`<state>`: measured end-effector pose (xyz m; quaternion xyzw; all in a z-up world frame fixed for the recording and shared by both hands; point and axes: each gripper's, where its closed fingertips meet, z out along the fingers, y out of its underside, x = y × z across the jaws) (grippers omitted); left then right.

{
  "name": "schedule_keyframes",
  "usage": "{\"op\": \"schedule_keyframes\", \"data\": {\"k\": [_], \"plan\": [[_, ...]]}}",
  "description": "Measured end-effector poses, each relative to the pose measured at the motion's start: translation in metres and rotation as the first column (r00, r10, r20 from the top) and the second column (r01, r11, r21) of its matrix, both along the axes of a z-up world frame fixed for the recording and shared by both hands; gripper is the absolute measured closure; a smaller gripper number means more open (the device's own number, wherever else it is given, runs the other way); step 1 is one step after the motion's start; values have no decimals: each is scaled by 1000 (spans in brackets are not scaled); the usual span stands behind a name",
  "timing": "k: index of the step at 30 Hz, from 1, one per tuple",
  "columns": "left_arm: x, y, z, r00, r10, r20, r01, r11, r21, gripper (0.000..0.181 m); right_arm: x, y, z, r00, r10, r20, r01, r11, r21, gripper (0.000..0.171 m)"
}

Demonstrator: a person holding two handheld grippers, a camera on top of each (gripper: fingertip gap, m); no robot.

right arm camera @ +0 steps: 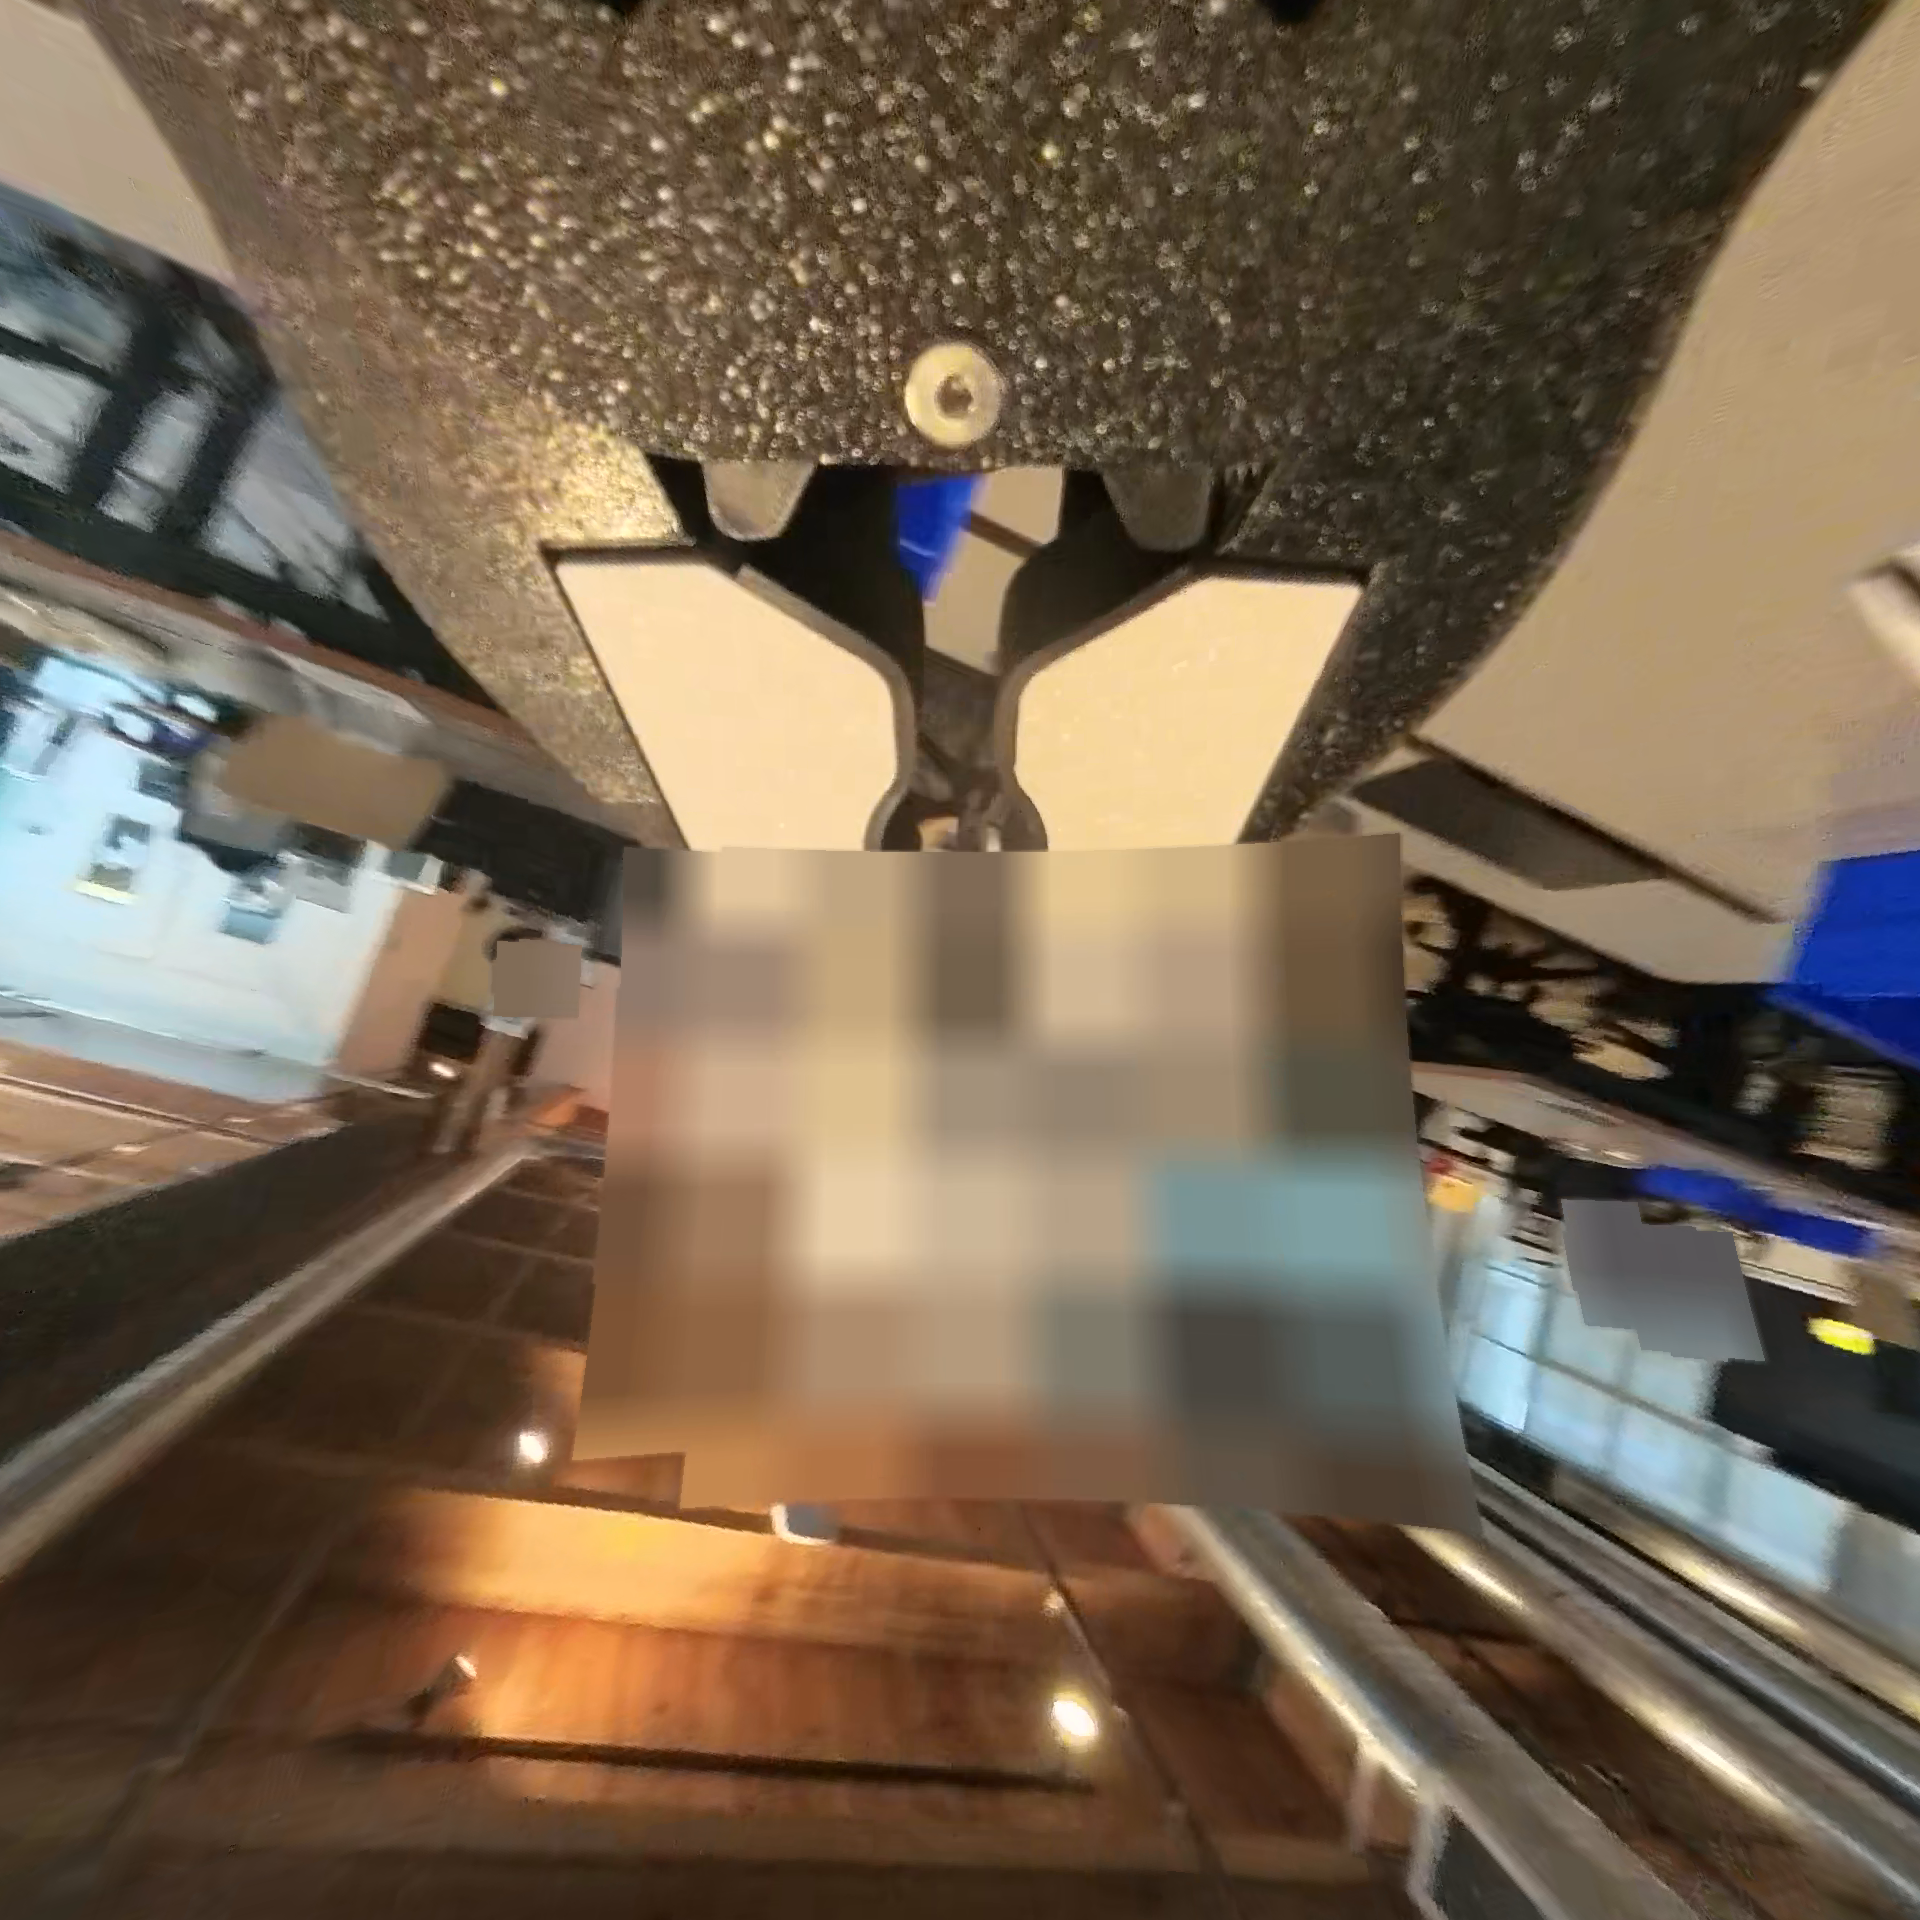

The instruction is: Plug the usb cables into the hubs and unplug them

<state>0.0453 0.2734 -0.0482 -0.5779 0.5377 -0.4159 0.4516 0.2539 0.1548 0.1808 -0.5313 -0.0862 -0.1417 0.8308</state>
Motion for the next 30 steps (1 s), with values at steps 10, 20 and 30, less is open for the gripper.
{"op": "schedule_keyframes", "data": {"k": [10,20,30], "plan": [[1,-3,-3,1000,-5,-25,6,999,35,173,166,84,-7,921,-342,-188,303,930,-208,162],[6,-12,-12,996,-31,-88,41,993,111,173,180,120,-136,882,-416,222,464,685,-561,161],[6,-11,-13,996,-17,-92,28,992,122,173,149,133,-214,850,-131,510,524,293,-800,160]]}}
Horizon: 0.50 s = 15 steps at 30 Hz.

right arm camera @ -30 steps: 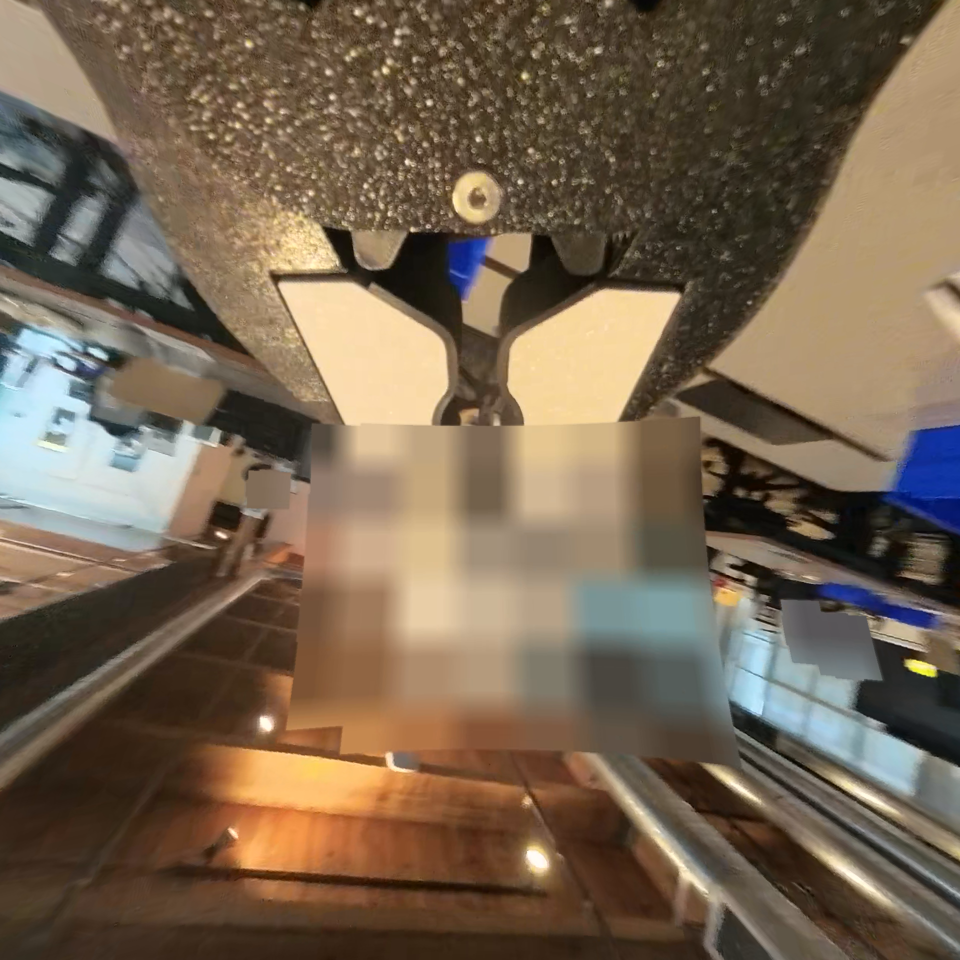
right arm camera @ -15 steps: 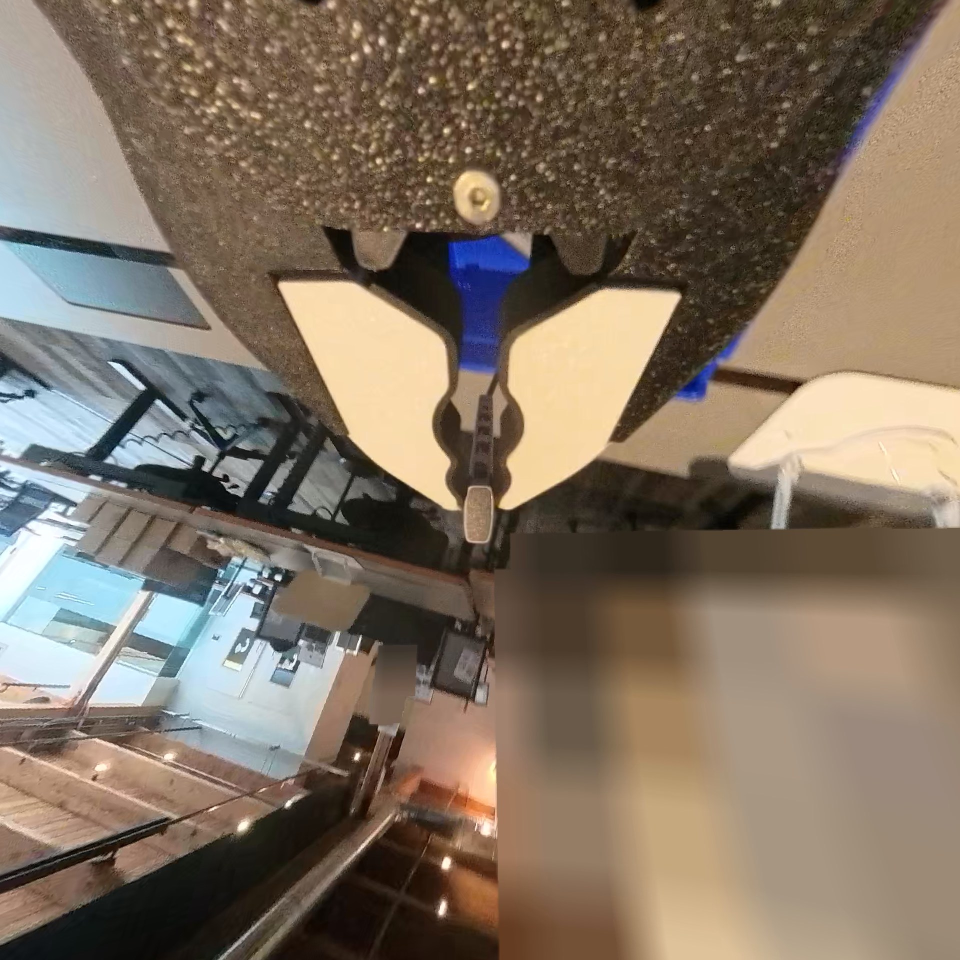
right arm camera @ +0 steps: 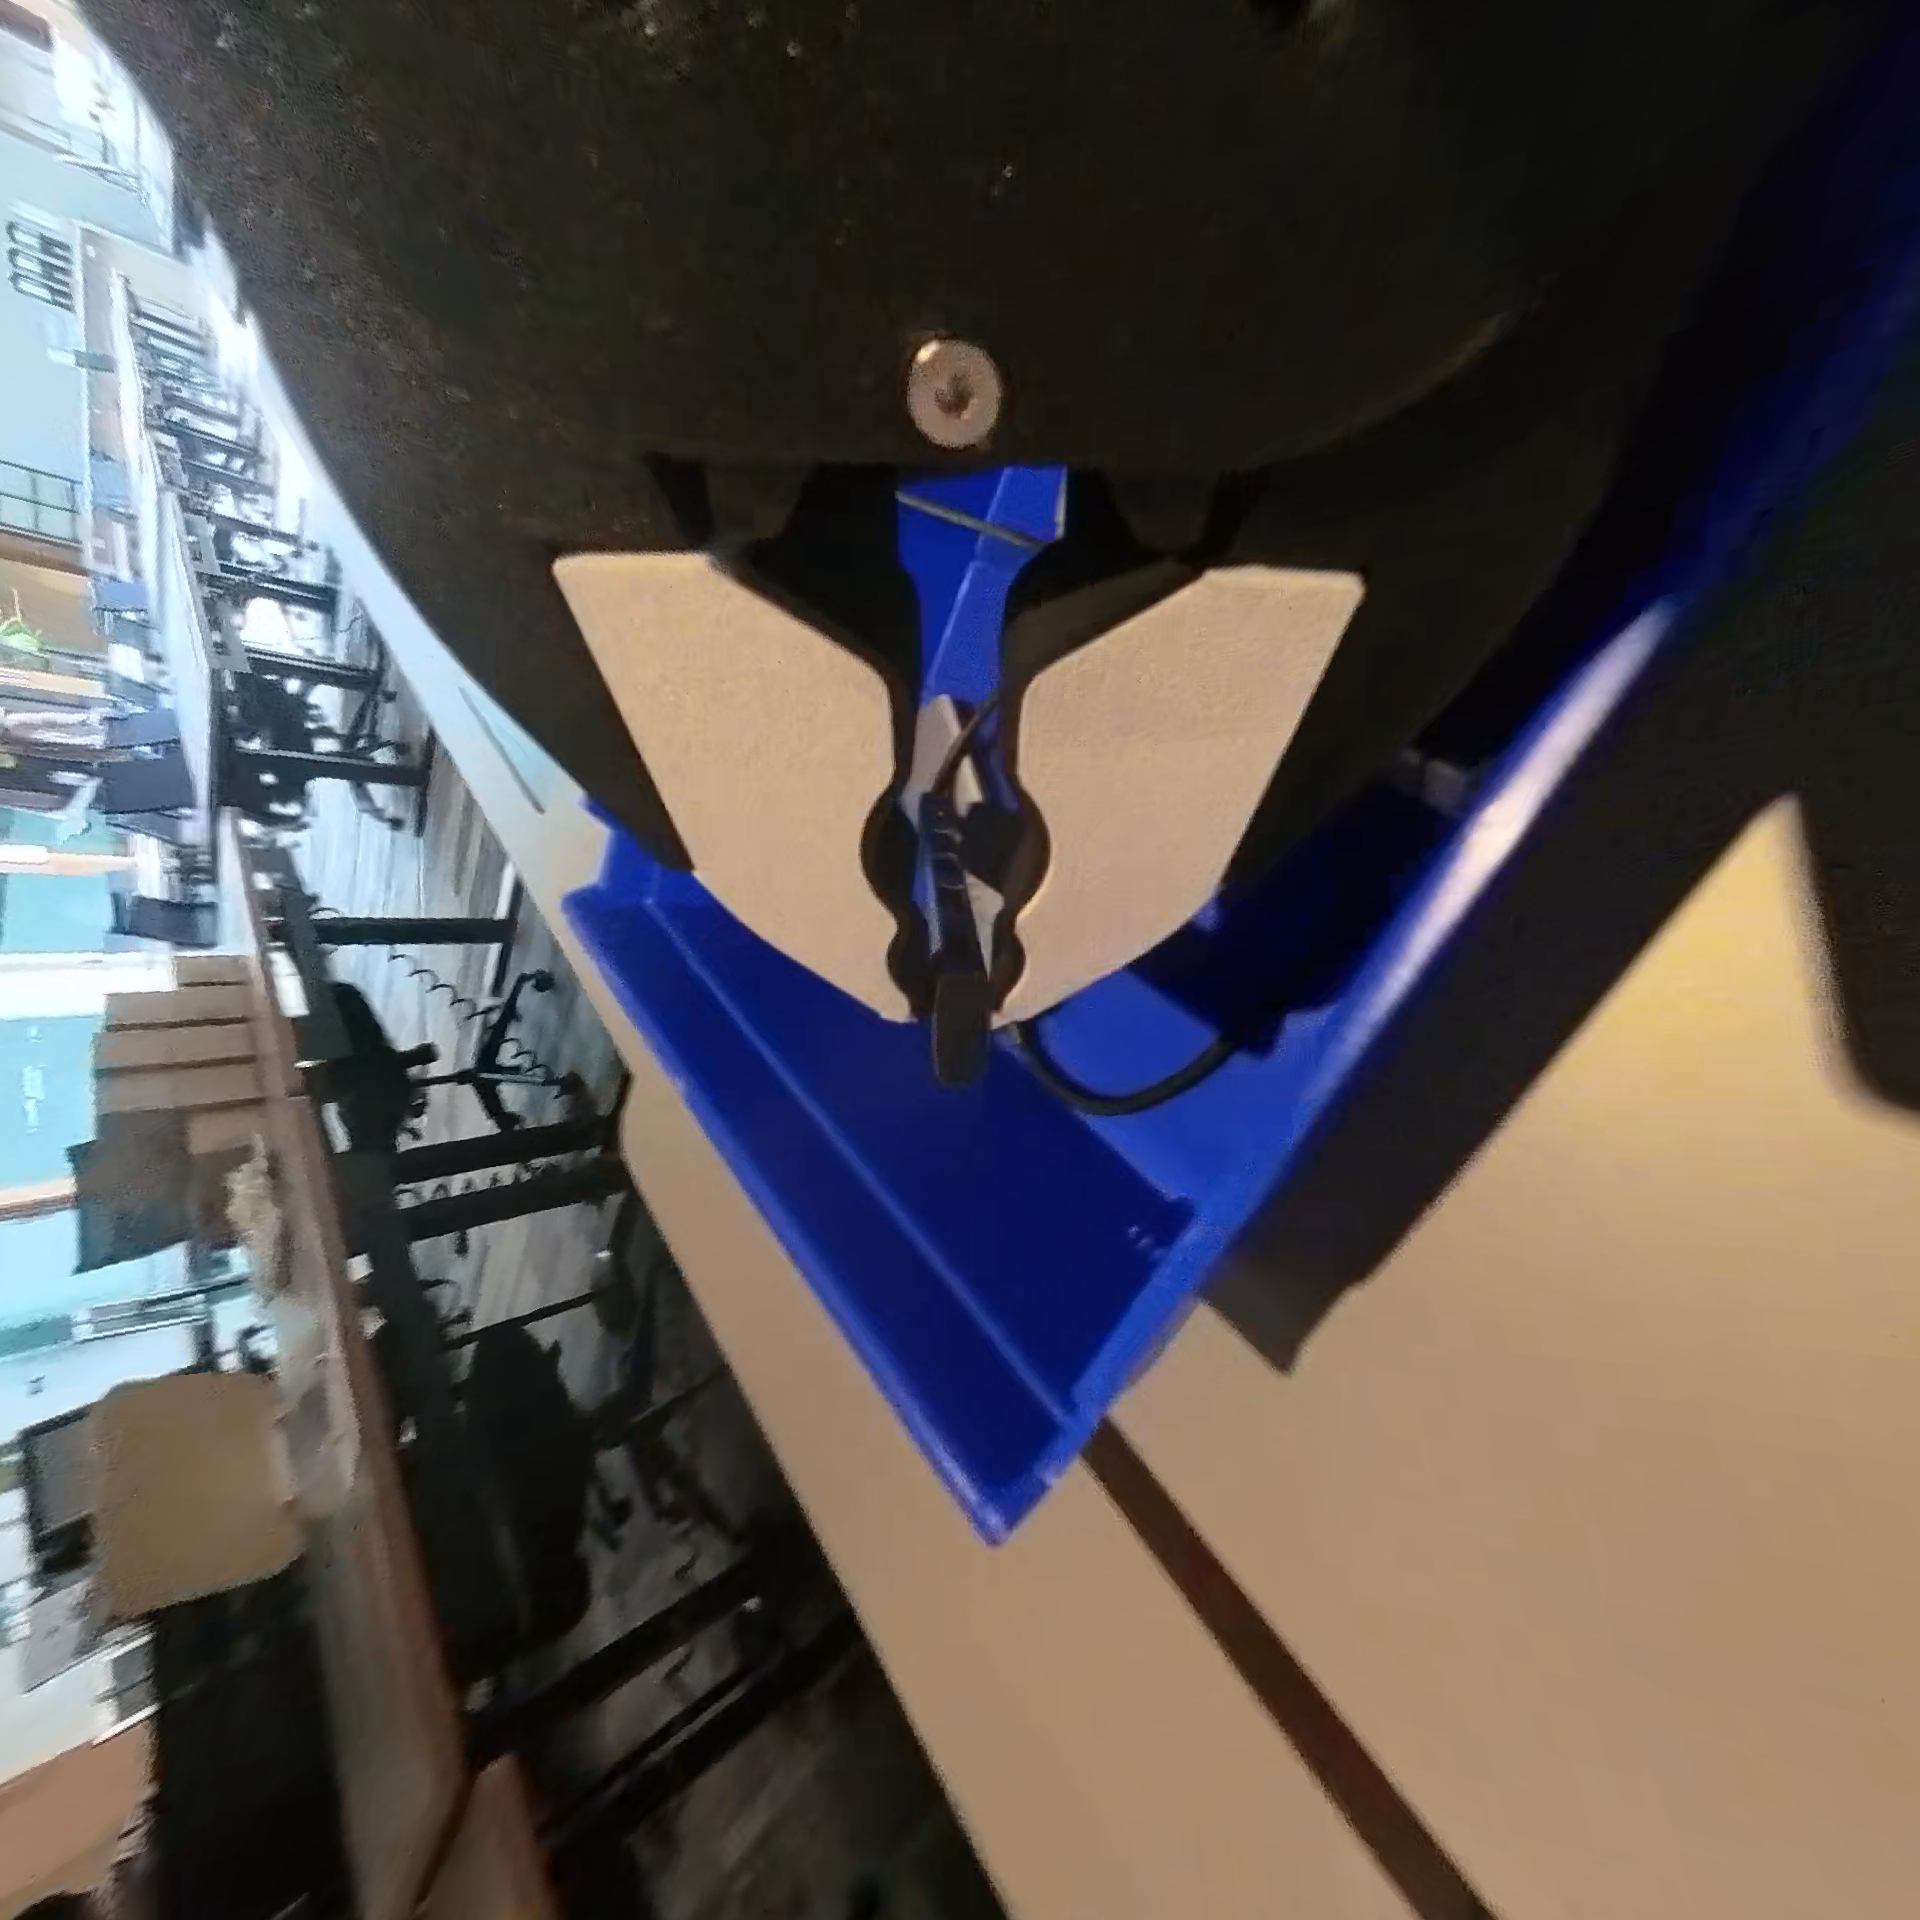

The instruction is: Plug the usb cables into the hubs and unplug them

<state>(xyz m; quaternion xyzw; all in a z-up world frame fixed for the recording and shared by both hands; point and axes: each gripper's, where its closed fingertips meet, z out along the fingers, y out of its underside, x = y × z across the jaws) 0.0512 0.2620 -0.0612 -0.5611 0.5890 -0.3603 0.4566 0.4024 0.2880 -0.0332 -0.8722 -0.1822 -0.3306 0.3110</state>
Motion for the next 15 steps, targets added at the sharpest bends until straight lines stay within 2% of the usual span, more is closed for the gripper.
{"op": "schedule_keyframes", "data": {"k": [2,6,12,15], "plan": [[0,1,0,1000,4,-3,-4,1000,-3,174,-7,1,-10,998,-17,-56,14,998,-55,157],[-1,2,-2,1000,10,-12,-10,1000,-1,174,-5,1,-9,997,-66,-50,62,995,-73,156],[-1,2,-3,1000,14,-19,-14,1000,4,174,-8,2,4,981,-80,-178,85,996,22,138],[-1,3,-2,1000,19,-17,-19,1000,7,174,-5,0,23,967,-82,-240,113,986,120,133]]}}
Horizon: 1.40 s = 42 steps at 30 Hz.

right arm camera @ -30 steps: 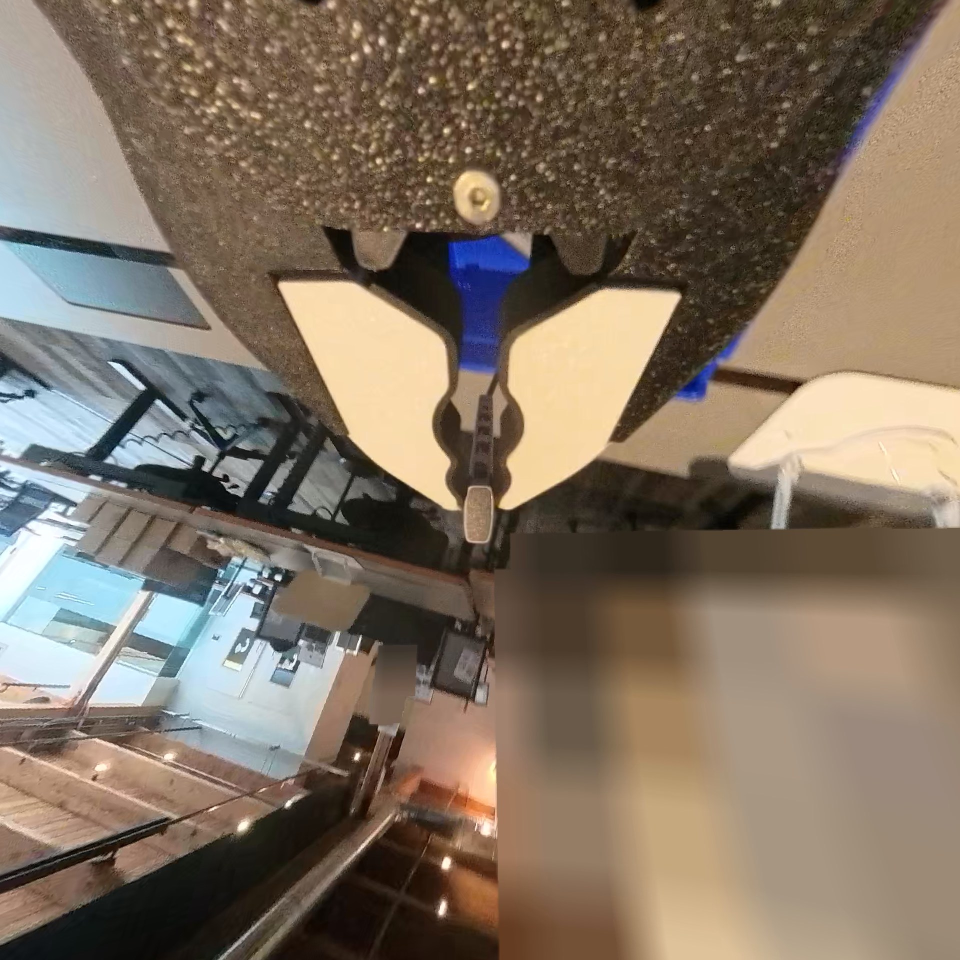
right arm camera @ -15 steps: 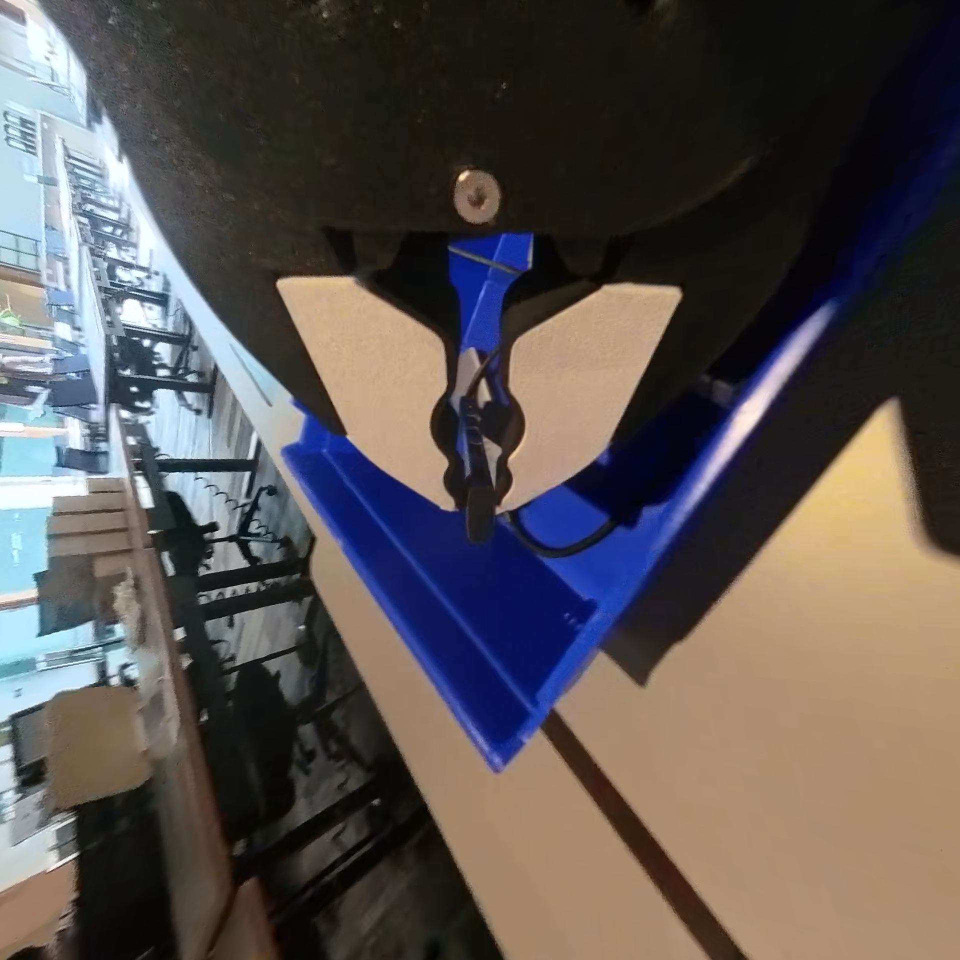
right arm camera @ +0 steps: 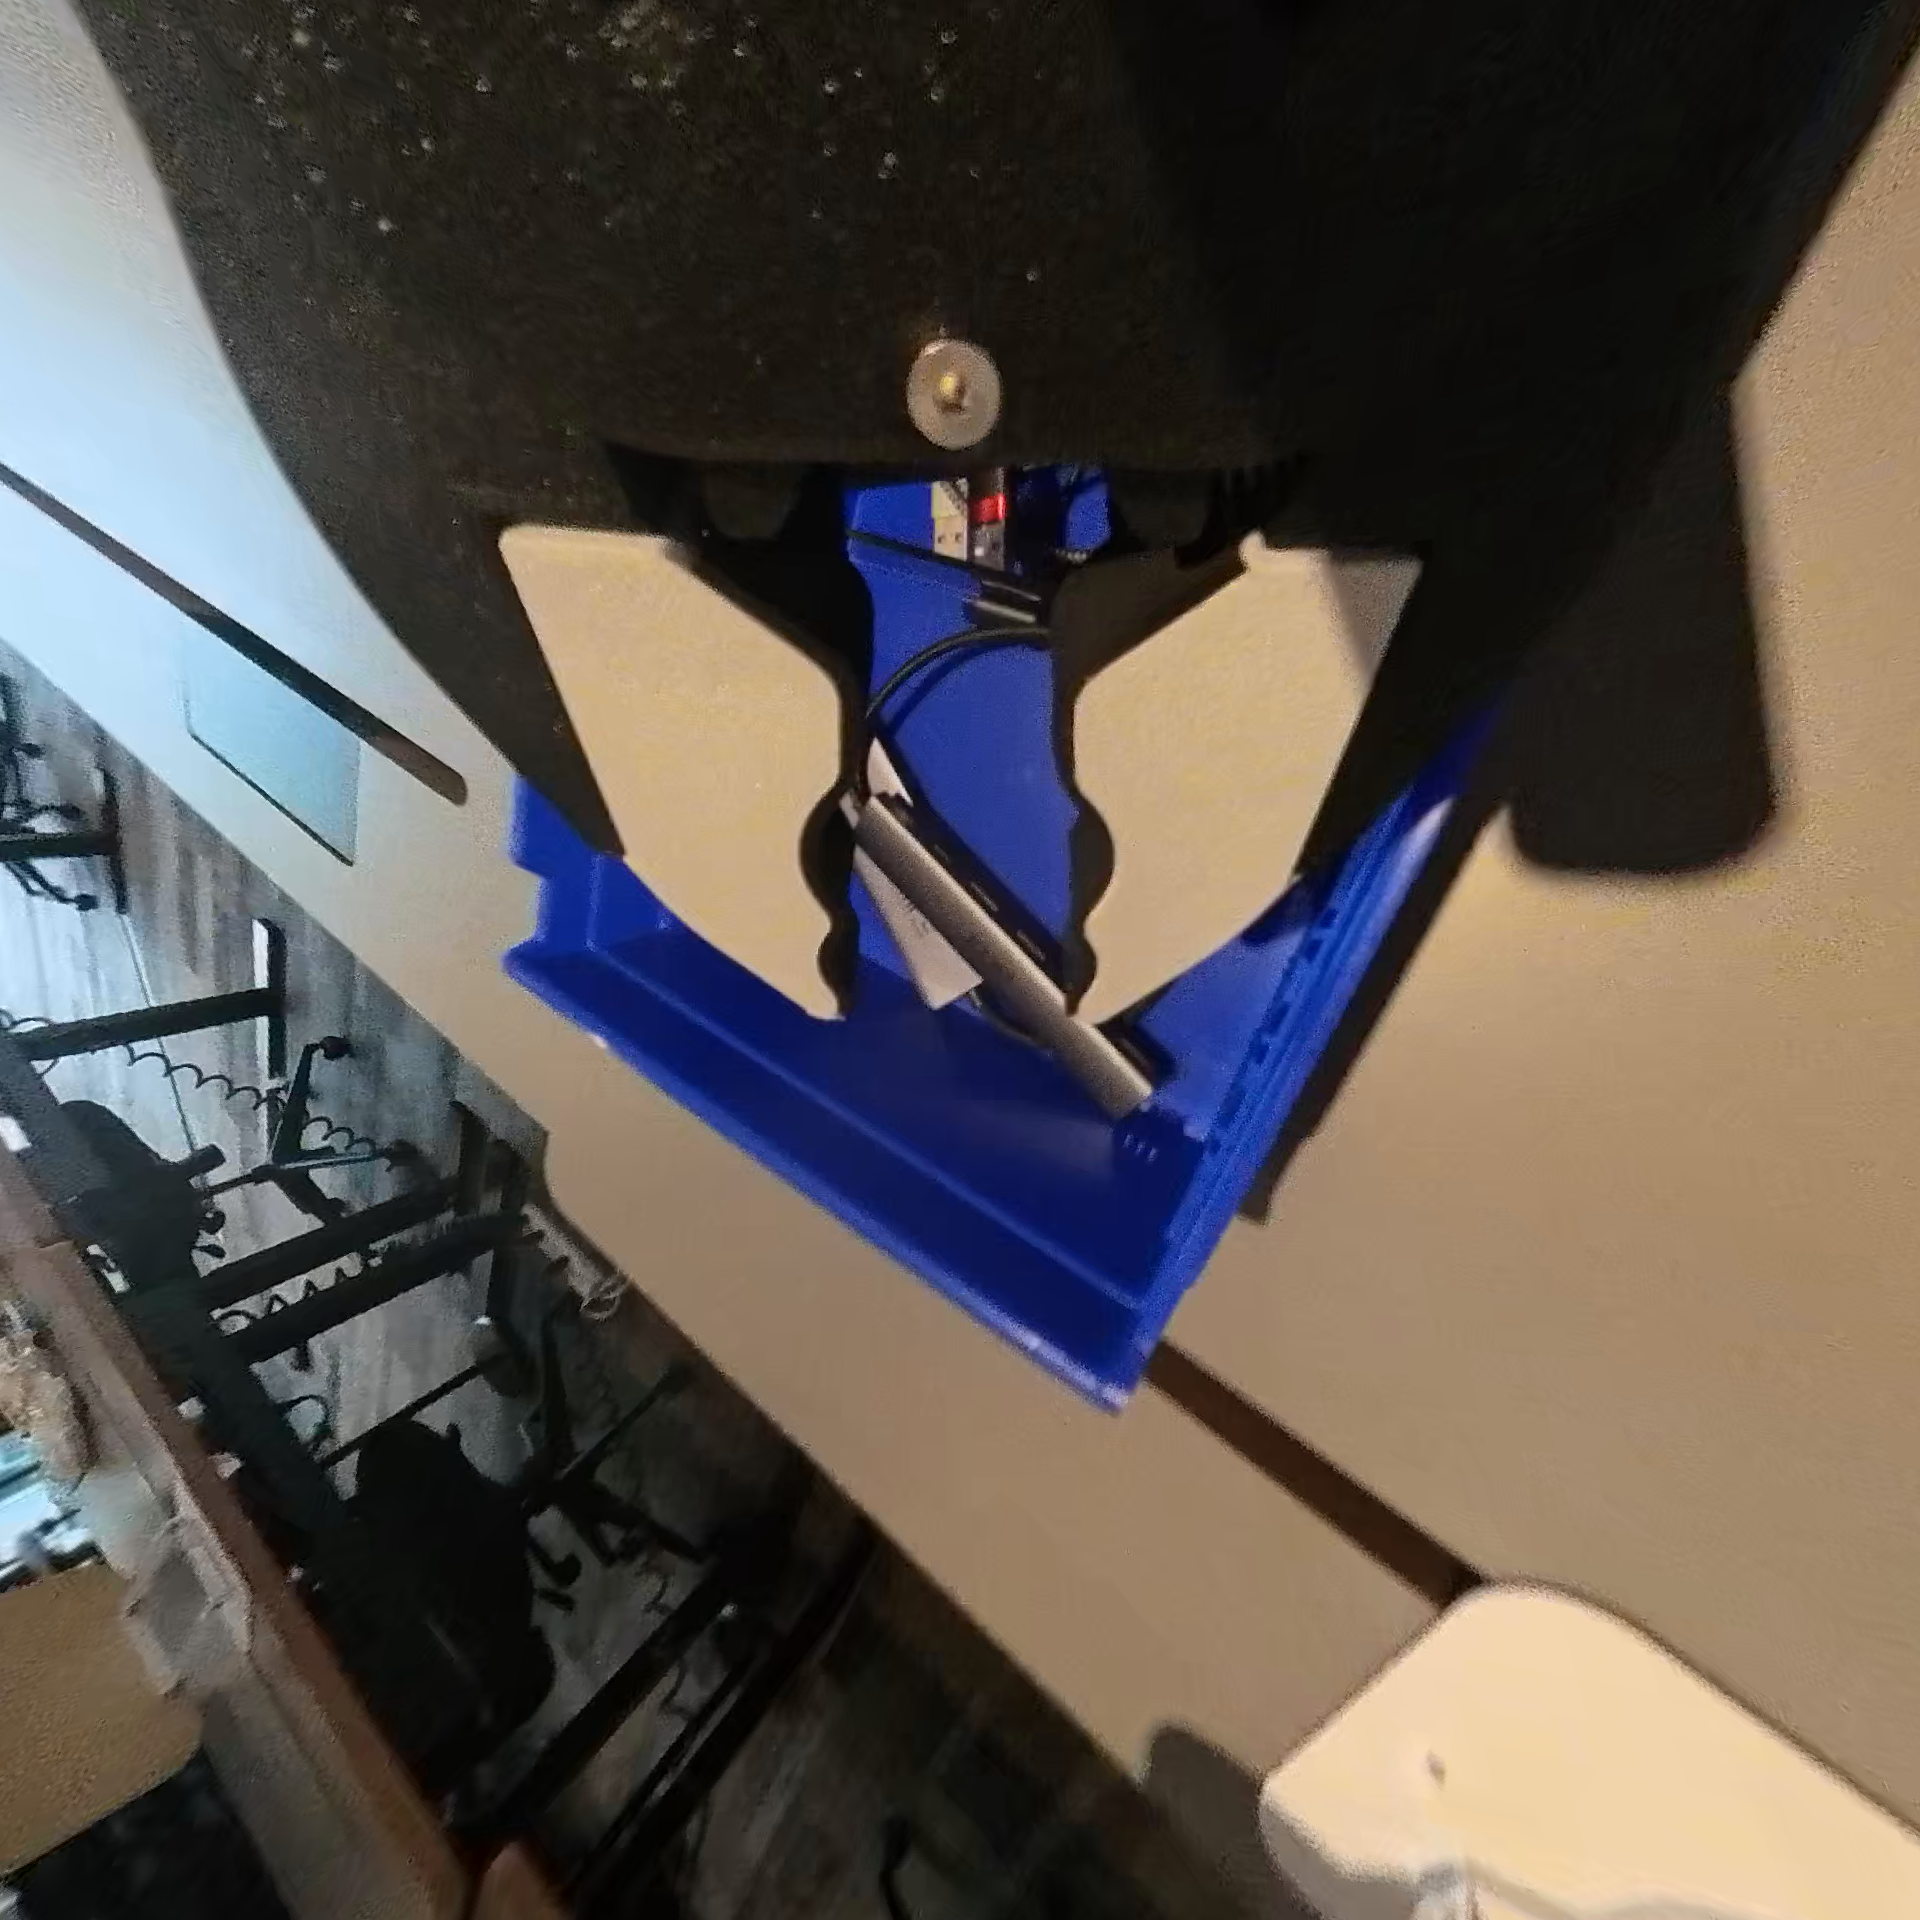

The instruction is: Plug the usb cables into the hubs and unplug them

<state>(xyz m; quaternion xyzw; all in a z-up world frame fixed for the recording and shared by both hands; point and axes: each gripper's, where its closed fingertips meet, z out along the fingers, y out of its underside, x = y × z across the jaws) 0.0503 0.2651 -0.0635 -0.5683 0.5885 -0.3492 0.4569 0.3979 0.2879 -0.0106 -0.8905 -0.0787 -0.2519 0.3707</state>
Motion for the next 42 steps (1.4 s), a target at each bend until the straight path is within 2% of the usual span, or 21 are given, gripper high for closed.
{"op": "schedule_keyframes", "data": {"k": [4,9,14,16,20,22,26,30,35,42], "plan": [[0,2,1,1000,8,6,-8,1000,-3,174,-25,-7,41,991,58,-119,-32,977,210,132],[-1,6,3,999,32,18,-32,999,3,174,-122,-23,78,925,303,-230,-178,879,443,132],[-3,14,8,995,84,54,-85,996,10,172,-225,-15,61,819,503,-277,-294,781,551,133],[-5,19,11,991,109,73,-110,994,10,172,-246,-4,46,814,522,-253,-292,745,600,137],[-9,29,15,982,158,106,-157,987,-10,169,-265,6,8,839,505,-202,-262,701,664,146],[-11,33,18,976,177,124,-176,984,-15,169,-273,0,-2,824,522,-219,-250,682,688,151],[-15,42,26,955,235,180,-241,970,11,168,-290,-16,4,800,579,-158,-308,621,720,153],[-19,45,37,937,258,236,-283,956,80,167,-303,-24,8,755,632,-176,-319,588,743,154],[-19,52,32,931,282,233,-318,939,133,166,-306,-23,2,711,663,-234,-309,594,743,155],[-24,60,37,918,290,271,-316,947,59,167,-300,-23,-2,647,674,-357,-237,622,746,155]]}}
